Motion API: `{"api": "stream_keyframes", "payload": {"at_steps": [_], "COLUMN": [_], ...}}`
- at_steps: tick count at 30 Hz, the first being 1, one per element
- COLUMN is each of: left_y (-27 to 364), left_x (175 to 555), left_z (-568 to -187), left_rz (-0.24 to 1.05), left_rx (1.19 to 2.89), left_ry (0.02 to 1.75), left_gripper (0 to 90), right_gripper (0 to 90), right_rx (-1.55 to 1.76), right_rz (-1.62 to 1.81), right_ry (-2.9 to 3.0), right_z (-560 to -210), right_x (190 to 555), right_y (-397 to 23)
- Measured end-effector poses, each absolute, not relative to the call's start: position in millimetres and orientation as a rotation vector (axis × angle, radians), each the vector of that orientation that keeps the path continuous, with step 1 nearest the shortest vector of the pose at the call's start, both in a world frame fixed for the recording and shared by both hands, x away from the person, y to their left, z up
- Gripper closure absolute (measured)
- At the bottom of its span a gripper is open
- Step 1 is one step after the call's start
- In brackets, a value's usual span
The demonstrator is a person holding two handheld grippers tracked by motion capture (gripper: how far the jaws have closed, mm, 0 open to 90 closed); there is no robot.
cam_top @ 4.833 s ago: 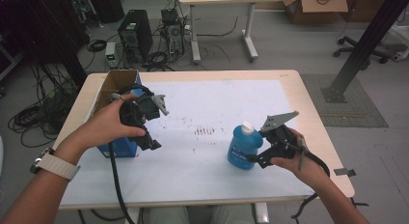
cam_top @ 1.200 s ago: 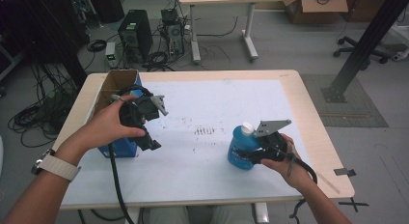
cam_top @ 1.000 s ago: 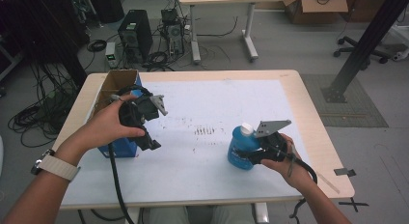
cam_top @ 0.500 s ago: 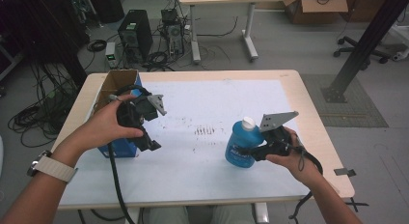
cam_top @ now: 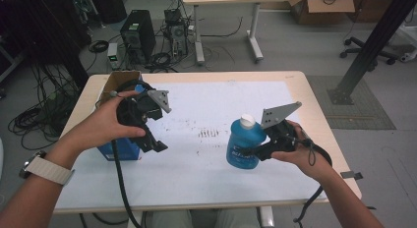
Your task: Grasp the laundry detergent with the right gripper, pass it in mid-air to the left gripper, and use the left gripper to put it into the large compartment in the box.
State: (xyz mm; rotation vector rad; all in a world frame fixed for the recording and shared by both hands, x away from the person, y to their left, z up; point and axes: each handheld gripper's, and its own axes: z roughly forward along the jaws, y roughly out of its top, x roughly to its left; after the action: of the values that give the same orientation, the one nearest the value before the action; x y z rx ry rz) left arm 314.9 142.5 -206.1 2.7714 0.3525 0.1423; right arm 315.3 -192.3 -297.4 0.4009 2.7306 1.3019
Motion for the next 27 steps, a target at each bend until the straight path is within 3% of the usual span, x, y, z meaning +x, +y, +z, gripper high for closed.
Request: {"api": "stream_keyframes", "payload": {"at_steps": [11, 27], "left_y": [131, 110], "left_x": [306, 296], "left_z": [-190, -173], "left_rz": [0.141, 0.039], "left_rx": [2.773, 2.803], "left_ry": [0.315, 0.219], "left_gripper": [7.1, 5.4], "right_gripper": [43.4, 43.4], "right_rx": [0.274, 0.118], "right_rz": [1.319, 1.283], "right_ry": [2.783, 2.904], "right_z": [-267, -261], "right_x": [314, 310], "right_y": [-170, -131]}}
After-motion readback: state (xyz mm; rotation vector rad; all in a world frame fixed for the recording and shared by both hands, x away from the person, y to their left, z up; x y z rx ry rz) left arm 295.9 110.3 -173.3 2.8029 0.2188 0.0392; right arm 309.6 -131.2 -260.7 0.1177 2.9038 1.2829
